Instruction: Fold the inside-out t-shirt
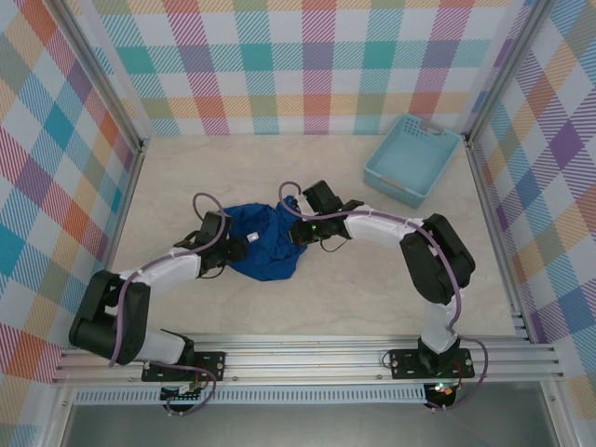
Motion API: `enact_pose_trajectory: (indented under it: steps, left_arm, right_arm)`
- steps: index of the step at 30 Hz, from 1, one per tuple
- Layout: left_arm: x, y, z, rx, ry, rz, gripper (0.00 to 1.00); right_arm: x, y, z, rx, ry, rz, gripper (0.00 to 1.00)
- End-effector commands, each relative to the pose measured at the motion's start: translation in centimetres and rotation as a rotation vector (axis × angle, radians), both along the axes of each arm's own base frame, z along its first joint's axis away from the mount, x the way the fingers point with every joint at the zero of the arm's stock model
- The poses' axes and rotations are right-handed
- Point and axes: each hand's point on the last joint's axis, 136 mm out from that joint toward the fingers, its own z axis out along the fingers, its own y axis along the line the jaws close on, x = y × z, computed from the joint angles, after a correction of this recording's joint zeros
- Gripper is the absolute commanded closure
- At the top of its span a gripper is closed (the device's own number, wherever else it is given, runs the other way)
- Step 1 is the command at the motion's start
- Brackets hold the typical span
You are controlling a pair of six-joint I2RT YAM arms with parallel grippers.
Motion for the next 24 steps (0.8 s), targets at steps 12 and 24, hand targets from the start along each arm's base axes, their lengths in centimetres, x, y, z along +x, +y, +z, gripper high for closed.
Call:
enact_pose_trajectory:
  steps: [12, 24]
  left_arm:
    - [-2.3, -0.7, 40.1, -0.375, -1.049, -0.077, 1.0]
    - [-4.0, -1.1, 46.4, -0.328, -1.081, -0.165, 1.0]
  right_arm:
    - [-5.0, -13.9, 40.3, 0.467, -0.997, -0.219, 1.0]
    - [-9.1, -18.2, 46.4, 0.468, -1.165, -0.289, 1.0]
